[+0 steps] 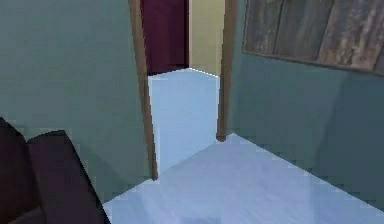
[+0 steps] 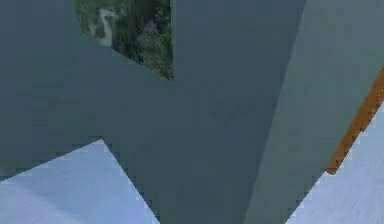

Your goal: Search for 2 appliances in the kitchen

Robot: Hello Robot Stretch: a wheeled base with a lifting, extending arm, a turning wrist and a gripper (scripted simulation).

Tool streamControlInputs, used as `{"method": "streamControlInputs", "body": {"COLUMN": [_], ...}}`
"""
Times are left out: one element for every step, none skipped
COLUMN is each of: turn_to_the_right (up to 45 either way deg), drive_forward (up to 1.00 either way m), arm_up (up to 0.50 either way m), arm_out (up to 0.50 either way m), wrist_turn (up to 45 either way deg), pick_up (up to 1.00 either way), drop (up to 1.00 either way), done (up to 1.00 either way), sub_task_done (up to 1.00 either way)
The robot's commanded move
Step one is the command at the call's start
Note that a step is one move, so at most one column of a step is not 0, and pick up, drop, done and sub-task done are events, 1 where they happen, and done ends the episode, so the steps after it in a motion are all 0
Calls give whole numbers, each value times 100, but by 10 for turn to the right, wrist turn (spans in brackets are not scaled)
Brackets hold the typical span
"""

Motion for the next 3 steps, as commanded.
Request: {"method": "streamControlInputs", "body": {"turn_to_the_right": [450,0,-330], "drive_forward": [0,30,0], "arm_up": [0,0,0], "arm_out": [0,0,0], "wrist_turn": [0,0,0], "pick_up": [0,0,0], "drop": [0,0,0], "done": [0,0,0], "sub_task_done": [0,0,0]}}
